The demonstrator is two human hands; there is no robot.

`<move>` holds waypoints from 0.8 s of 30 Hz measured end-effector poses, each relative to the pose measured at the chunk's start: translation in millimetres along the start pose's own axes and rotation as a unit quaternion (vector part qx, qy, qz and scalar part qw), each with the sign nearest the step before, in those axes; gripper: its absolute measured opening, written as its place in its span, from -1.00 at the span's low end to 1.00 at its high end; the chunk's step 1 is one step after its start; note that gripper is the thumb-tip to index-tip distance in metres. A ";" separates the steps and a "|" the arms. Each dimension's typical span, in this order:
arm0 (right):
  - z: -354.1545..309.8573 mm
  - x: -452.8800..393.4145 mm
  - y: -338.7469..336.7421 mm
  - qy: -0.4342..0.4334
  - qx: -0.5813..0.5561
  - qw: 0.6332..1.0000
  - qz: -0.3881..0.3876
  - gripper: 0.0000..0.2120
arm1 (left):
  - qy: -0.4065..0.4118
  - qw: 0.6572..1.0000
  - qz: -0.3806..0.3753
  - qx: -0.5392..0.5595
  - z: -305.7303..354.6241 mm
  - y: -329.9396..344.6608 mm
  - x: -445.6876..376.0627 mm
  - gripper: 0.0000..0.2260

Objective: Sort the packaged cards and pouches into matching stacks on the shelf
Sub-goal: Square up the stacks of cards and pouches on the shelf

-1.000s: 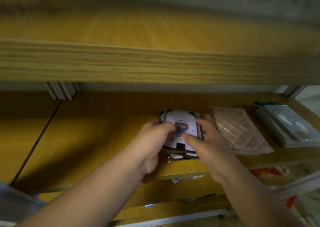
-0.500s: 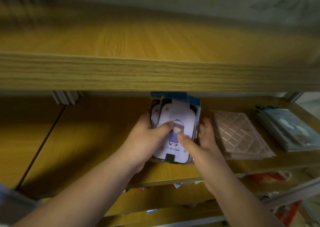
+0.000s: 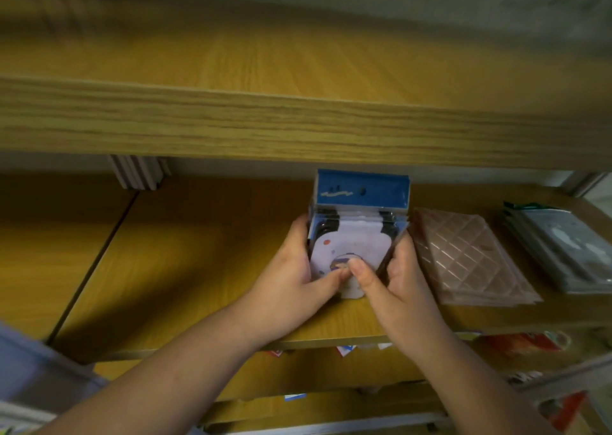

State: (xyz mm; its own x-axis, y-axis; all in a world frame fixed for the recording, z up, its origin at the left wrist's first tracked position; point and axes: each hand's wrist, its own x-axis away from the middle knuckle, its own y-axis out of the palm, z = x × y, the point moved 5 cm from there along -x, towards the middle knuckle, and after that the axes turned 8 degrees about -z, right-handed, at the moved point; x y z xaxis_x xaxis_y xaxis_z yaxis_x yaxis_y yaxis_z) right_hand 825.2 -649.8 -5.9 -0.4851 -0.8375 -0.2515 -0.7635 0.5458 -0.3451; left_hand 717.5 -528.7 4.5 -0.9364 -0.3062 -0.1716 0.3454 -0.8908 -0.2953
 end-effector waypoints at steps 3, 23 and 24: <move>1.0 5.4 1.5 -0.007 0.020 1.000 -0.016 -0.46 | -0.014 0.999 -0.022 -0.024 -4.5 1.2 1.7 -0.34; 9.2 -64.1 -14.8 0.228 0.228 0.938 -0.130 -0.61 | -0.287 0.922 0.086 -0.245 -23.7 -27.9 -18.3 -0.46; 6.9 -61.5 -21.2 0.219 0.249 0.935 -0.125 -0.59 | -0.292 0.915 0.101 -0.259 -18.1 -28.7 -16.1 -0.43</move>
State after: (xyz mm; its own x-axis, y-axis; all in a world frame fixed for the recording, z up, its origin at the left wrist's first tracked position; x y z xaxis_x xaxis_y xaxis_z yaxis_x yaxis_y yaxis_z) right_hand 874.1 -609.6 10.6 -0.5298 -0.8106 0.2494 -0.6354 0.1847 -0.7498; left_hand 723.8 -492.2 -1.3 -0.6718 -0.7086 0.2158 0.3559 -0.5643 -0.7449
